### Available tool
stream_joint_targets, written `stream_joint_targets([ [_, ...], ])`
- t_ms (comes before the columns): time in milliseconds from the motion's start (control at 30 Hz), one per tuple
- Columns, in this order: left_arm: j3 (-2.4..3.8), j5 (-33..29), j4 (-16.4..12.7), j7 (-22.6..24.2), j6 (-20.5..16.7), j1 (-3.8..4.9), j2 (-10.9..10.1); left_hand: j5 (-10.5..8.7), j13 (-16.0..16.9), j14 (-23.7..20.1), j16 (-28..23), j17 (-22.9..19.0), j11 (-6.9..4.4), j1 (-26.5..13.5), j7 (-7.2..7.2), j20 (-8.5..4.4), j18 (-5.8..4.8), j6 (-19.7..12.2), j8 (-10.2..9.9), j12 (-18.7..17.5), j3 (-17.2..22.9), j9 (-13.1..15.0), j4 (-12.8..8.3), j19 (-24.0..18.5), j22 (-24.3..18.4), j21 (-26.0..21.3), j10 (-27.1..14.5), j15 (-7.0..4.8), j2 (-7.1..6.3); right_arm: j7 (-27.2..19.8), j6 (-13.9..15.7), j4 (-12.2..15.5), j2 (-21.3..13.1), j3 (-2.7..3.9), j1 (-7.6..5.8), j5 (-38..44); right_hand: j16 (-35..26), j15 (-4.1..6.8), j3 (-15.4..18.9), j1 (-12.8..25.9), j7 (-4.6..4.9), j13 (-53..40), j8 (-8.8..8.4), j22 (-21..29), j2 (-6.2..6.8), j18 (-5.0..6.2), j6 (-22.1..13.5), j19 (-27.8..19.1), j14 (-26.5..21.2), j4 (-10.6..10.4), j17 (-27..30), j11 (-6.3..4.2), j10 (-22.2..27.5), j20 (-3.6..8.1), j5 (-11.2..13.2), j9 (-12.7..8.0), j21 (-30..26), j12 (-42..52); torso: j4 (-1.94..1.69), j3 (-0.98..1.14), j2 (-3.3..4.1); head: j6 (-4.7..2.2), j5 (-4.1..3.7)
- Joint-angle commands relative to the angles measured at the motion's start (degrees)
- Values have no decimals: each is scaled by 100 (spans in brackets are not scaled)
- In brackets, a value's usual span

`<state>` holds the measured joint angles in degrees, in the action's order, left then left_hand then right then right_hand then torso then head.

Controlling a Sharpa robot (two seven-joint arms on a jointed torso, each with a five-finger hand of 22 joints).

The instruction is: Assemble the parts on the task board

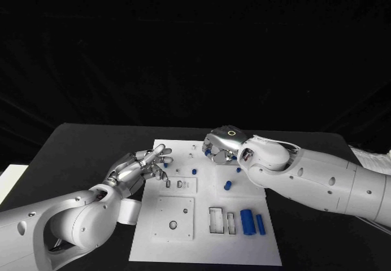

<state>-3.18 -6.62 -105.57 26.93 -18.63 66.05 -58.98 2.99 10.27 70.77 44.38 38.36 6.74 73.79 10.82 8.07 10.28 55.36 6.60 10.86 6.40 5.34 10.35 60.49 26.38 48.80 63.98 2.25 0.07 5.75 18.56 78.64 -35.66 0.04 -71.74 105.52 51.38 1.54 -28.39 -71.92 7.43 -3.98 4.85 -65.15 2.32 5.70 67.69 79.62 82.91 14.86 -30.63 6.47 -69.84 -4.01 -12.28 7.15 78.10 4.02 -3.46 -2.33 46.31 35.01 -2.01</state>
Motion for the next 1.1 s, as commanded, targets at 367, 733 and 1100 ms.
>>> stream_joint_targets([
  [367, 7, 0, -3, 53, 29, 29, 24, -2, 11, -55, -42, -4, 3, -15, 17, 6, 16, -17, -35, -28, -18, -6, -26, -53, 5, 17, -58, -5, 25, -20, 243, -484, 412, 14, -44, 34, 25, 29, -4, -50, -14, -98, 24, -6, -20, -83, 47, 42, 13, -44, -7, -335, -401, -4, -34, 13, 41, 21, -22, -8, 26, -54, 19],
  [733, 18, 0, -19, 51, 28, 53, 18, -2, 13, -58, -46, -3, 3, -11, 16, 7, 16, -21, -38, -29, -18, -7, -31, -59, 5, 17, -60, -4, 25, -39, 340, -661, 603, 27, -87, 34, 22, 29, -4, -49, -14, -100, 24, -5, -24, -83, 49, 42, 10, -52, 1, -335, -405, -3, -32, 17, 41, 19, -70, -26, 86, -91, 22],
  [1100, 27, 0, -29, 42, 27, 65, 11, -2, 13, -58, -46, -3, 3, -11, 16, 7, 16, -21, -38, -29, -18, -7, -31, -59, 5, 17, -60, -4, 25, -46, 419, -760, 701, 59, -106, 47, 25, 29, -4, -47, -14, -102, 23, -7, -28, -83, 49, 43, 10, -58, -2, -334, -405, -3, -31, 20, 43, 17, -110, -45, 152, -116, 15],
])
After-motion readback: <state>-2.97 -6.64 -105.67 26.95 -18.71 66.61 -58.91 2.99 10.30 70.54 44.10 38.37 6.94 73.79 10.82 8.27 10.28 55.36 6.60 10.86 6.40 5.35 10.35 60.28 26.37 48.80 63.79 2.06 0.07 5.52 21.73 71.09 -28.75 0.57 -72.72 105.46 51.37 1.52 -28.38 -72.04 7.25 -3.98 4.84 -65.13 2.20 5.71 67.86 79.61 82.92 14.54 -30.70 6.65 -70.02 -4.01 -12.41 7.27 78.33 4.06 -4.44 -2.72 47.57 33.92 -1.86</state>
